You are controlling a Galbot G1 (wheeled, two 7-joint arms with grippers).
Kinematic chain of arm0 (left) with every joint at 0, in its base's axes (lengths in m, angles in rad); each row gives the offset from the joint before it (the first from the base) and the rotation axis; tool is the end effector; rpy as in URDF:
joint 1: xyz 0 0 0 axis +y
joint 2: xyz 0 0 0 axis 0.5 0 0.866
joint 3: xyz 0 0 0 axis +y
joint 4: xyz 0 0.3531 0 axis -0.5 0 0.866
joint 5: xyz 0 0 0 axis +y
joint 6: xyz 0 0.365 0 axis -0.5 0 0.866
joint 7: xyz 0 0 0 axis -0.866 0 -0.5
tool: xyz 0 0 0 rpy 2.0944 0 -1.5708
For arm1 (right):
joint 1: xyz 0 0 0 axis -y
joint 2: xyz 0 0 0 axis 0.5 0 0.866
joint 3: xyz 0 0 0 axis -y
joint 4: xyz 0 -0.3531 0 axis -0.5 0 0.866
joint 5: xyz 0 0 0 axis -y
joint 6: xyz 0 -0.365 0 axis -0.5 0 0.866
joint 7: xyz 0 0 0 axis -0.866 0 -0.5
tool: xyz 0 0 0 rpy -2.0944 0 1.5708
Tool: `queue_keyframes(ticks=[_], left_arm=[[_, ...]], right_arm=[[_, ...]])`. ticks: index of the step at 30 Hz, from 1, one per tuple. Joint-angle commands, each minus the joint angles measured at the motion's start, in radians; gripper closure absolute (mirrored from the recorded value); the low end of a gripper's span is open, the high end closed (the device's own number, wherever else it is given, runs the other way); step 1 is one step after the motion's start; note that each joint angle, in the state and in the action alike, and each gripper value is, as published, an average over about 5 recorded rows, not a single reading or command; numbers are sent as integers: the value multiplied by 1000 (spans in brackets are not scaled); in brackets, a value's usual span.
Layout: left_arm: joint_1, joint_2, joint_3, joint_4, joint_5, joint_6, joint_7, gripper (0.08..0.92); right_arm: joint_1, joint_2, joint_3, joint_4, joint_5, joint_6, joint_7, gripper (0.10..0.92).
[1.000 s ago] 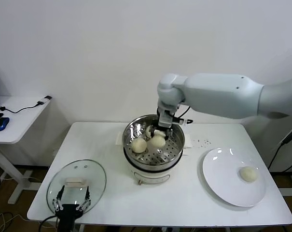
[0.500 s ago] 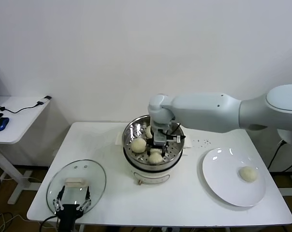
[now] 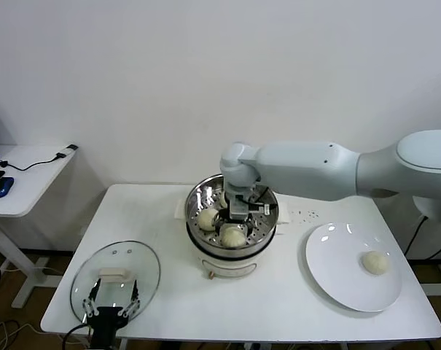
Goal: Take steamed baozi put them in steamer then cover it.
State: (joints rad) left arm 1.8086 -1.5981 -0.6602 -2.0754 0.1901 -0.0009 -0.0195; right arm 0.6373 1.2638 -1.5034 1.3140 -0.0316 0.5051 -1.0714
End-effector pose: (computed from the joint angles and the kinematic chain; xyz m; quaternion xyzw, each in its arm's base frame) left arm 0.1065 0.0387 -0.3471 0.0601 -0.9815 -0.1245 0.1324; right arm 0.5350 0.1674 -0.0954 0.6952 -0.0418 0.7175 0.0077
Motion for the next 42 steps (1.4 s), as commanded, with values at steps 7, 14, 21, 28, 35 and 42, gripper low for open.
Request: queue_keyframes(ticks=[7,14,21,28,35,42], left_arm=[[11,3,18,-15,8,1,0,177],[15,7,23,-24,4,0,1,177],[23,10,27,-21,1,-10,-7,177],[25,13,22,-24,-9,-16,-22,177],[32,19,16,-28,-9,-12,-19,177],[42,18,13,-27,-7,-11,-20,177]], right_arm=[[233,-183,-162,-59,475,-413,130,203],[246,-374,-164,-92,624,-694,53,203],[163,-600,-116,-73,496,-753,-1,203],[-122,-803,89,-61,263,-737,-9,203],[-456,-895,390,-93,103,-694,-9,203],[-660,-873,581,-162,0,-657,-4,203]])
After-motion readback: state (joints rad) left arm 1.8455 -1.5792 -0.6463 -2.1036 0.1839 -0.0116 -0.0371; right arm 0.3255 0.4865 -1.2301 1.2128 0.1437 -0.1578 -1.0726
